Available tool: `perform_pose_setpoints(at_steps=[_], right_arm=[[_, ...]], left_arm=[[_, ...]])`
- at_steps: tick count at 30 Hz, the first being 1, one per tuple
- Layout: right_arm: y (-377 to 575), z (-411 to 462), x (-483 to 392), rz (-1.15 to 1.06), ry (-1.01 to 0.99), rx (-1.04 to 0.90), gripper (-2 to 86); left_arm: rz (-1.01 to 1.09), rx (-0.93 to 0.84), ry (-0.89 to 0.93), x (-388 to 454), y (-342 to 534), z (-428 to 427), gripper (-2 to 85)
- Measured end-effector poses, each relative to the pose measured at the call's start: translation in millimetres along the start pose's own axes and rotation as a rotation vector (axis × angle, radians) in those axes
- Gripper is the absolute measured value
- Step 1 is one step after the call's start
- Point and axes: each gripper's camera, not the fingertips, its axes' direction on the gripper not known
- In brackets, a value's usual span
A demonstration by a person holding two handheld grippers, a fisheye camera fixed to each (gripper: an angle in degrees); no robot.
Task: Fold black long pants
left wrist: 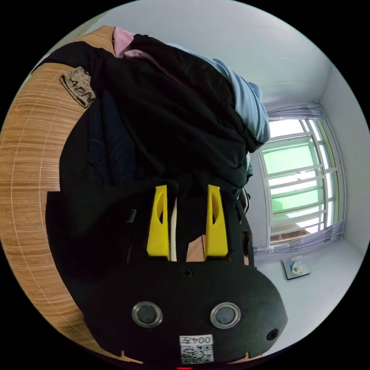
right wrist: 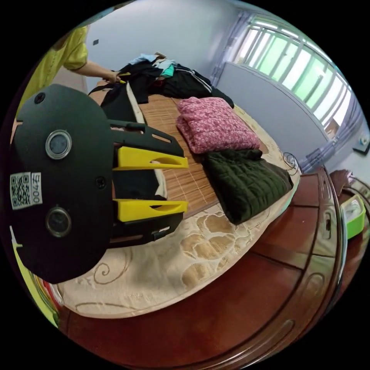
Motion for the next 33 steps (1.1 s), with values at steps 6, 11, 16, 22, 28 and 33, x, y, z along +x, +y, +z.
perform_pose_setpoints(at_steps=[6, 11, 16, 22, 28, 33], right_arm=[[81.0, 18.1, 49.6, 0.189, -0.036, -0.114, 12.3], [136.8, 33.5, 91.5, 0.413, -0.25, -0.035, 13.8], [155.8, 50.5, 89.1, 0.433, -0.265, -0.072, 15.9], [167.2, 71.1, 72.8, 0.425, -0.256, -0.127, 18.2], [176.7, 90.7, 55.5, 0.465, -0.327, -0.118, 16.3], [191.4, 115.3, 37.7, 0.543, -0.416, -0.09, 11.3]], left_arm=[[0.034, 0.027, 0.03, 15.5, 28.9, 15.5, 25.7], [0.018, 0.06, 0.141, 23.9, 53.6, 12.7, 32.9], [0.089, 0.033, 0.096, 41.1, 69.9, 15.7, 37.0], [0.375, -0.015, -0.096, 91.6, 79.3, 16.5, 38.1], [0.532, -0.14, -0.159, 124.3, 94.3, 8.1, 35.9], [0.955, -0.57, -0.2, 167.7, 199.9, 28.1, 32.6]])
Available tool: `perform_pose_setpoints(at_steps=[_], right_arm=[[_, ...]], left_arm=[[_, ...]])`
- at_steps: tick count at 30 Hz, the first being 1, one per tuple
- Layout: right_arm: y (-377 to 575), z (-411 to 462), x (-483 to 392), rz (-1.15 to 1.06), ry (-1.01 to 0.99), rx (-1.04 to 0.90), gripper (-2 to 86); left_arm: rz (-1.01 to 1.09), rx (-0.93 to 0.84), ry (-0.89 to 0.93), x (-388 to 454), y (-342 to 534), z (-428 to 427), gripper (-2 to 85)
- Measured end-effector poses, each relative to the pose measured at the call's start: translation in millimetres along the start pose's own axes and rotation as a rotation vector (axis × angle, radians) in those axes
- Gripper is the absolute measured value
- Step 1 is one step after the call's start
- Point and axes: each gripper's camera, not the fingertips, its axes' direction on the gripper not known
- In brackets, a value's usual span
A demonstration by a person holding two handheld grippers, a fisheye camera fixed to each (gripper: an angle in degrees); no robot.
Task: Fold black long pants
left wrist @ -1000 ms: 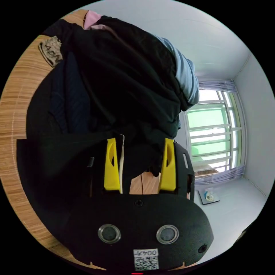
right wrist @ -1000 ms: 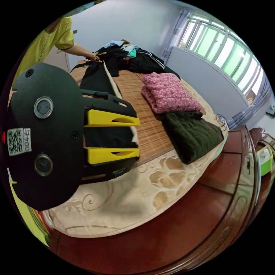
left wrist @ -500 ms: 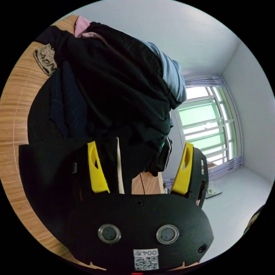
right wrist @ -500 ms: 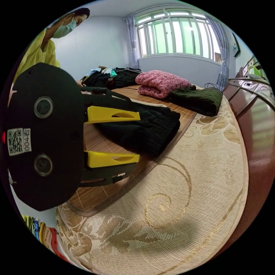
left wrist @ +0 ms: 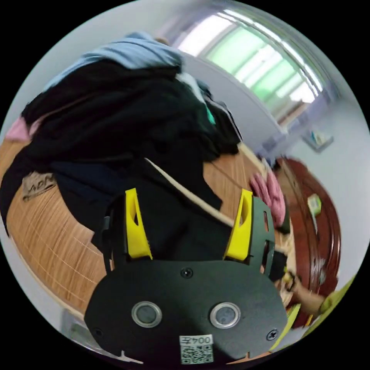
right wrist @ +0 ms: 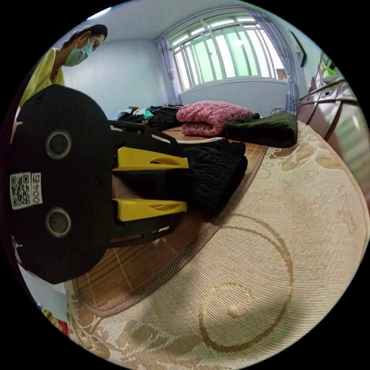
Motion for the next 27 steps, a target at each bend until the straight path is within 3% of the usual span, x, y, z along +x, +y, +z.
perform_pose_setpoints(at_steps=[5, 12, 21, 27], right_arm=[[34.2, 20.7, -33.5, -0.047, 0.137, 0.102, 6.8], [69.5, 28.8, -77.5, -0.093, 0.409, 0.09, 6.0], [109.5, 41.7, -133.4, -0.239, 0.805, 0.077, 7.2], [188.6, 114.7, -237.8, -0.586, 1.168, 0.2, 8.6]], left_arm=[[0.238, -0.254, 0.14, 99.1, 31.9, 55.7, 30.9], [0.479, -0.521, 0.155, 199.6, 62.6, 104.1, 29.7], [0.558, -0.571, 0.264, 303.4, 85.8, 121.6, 26.5], [0.522, -0.538, 0.237, 336.6, 75.7, 98.3, 26.7]])
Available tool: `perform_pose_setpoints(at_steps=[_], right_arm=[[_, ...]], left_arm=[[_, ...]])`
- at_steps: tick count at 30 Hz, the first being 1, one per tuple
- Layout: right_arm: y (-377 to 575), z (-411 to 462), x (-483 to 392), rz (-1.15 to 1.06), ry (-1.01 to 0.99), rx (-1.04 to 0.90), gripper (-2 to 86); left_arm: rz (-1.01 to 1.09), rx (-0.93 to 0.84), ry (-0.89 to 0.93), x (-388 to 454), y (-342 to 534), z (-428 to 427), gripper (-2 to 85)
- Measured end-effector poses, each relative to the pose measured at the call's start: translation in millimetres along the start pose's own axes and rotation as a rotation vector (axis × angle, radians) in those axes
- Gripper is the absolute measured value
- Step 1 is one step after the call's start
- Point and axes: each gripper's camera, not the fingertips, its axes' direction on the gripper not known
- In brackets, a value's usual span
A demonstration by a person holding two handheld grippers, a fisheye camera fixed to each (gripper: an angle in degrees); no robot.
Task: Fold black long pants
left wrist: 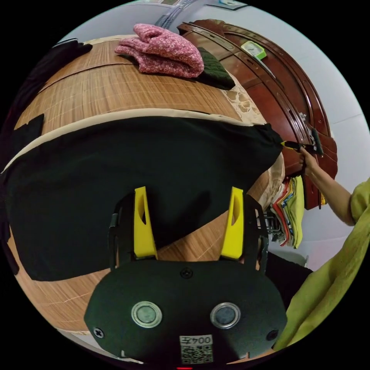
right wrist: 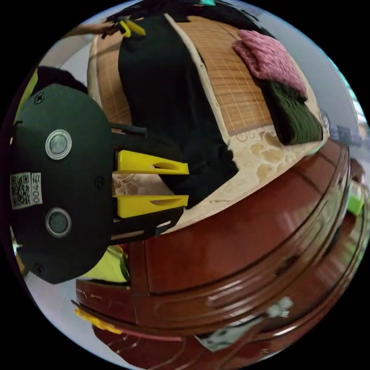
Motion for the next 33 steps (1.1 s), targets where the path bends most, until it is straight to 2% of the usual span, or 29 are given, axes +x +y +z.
perform_pose_setpoints(at_steps=[1, 3, 5, 7, 10, 14, 17, 22, 26, 30, 33], right_arm=[[3.0, -15.7, -30.9, -0.036, 0.033, 0.038, 8.2], [7.7, -31.8, -83.2, -0.14, -0.029, 0.055, 7.1], [13.6, -39.5, -163.3, -0.354, -0.254, -0.027, 5.1], [19.3, -42.1, -222.1, -0.479, -0.411, -0.086, 2.3], [28.2, -41.6, -316.5, -0.658, -0.504, -0.204, -0.1], [42.2, -35.1, -413.9, -0.784, -0.361, -0.261, -0.6], [55.1, -31.2, -463.1, -0.848, -0.249, -0.283, -0.7], [74.1, -44.8, -516.1, -0.861, -0.126, -0.176, -0.8], [93.7, -54.4, -559.5, -1.043, -0.01, -0.081, -0.7], [89.1, -60.0, -585.9, -1.066, -0.028, -0.121, -0.7], [81.9, -63.9, -611.8, -1.09, 0.013, -0.225, -0.5]], left_arm=[[-0.004, 0.011, -0.043, 4.8, 2.7, -10.4, 26.6], [-0.026, 0.008, -0.119, 9.0, 11.4, -24.9, 26.3], [-0.07, -0.009, -0.2, 7.9, 25.6, -35.5, 26.1], [-0.145, -0.066, -0.301, 0.6, 47.8, -41.8, 25.8], [-0.229, -0.145, -0.391, -8.0, 70.3, -40.6, 25.6], [-0.259, -0.236, -0.396, -6.0, 79.0, -24.5, 25.1], [-0.229, -0.239, -0.461, 9.1, 75.6, -17.9, 24.7], [-0.309, -0.176, -0.452, 20.5, 78.0, -17.9, 24.6], [-0.296, -0.151, -0.447, 25.2, 83.6, -19.3, 24.6], [-0.256, -0.098, -0.447, 28.3, 94.0, -22.0, 24.6], [-0.248, -0.114, -0.45, 26.2, 96.9, -25.0, 24.3]])
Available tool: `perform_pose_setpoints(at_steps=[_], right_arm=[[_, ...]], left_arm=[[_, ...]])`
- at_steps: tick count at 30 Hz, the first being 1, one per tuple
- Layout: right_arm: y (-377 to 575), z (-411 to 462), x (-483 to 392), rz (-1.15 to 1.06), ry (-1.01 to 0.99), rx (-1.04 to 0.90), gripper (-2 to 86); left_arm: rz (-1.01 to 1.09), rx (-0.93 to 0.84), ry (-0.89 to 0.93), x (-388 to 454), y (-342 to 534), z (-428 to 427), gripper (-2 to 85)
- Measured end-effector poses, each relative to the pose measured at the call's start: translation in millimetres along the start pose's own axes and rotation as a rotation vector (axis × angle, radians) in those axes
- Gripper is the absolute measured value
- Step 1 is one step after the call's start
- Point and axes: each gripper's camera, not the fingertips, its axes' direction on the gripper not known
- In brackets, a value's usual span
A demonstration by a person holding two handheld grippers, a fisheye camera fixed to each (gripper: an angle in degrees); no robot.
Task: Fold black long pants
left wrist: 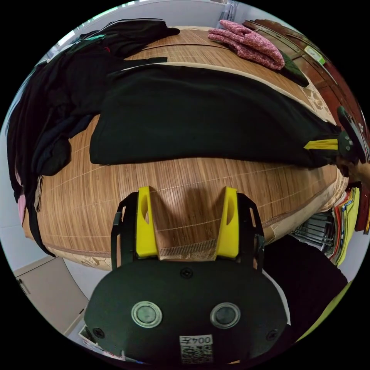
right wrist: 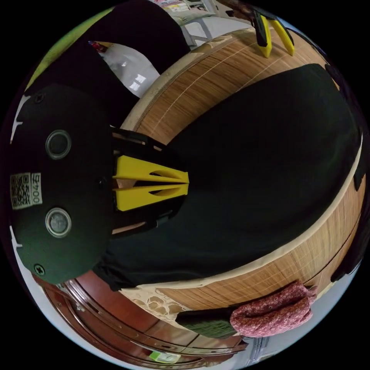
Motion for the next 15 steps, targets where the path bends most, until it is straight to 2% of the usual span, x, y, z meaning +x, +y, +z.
perform_pose_setpoints(at_steps=[3, 5, 7, 11, 15], right_arm=[[-30.3, -7.8, -0.6, 0.068, -0.147, -0.144, 0.3], [-52.2, -39.0, -0.2, 0.129, -0.353, -0.035, 2.7], [-73.7, -71.1, -3.9, 0.135, -0.437, 0.098, 3.3], [-147.6, -135.8, -32.4, 0.004, -0.467, 0.316, 4.6], [-215.8, -167.7, -64.6, -0.1, -0.362, 0.398, 5.3]], left_arm=[[-0.019, 0.01, 0.004, -9.5, 2.6, -2.6, 23.0], [-0.051, 0.033, 0.012, -17.7, 6.5, -4.1, 21.7], [-0.065, 0.056, 0.025, -27.8, 12.2, -5.5, 19.8], [-0.041, 0.072, 0.019, -39.8, 18.4, -6.0, 18.2], [-0.037, 0.076, 0.022, -55.6, 21.9, -6.2, 17.8]])
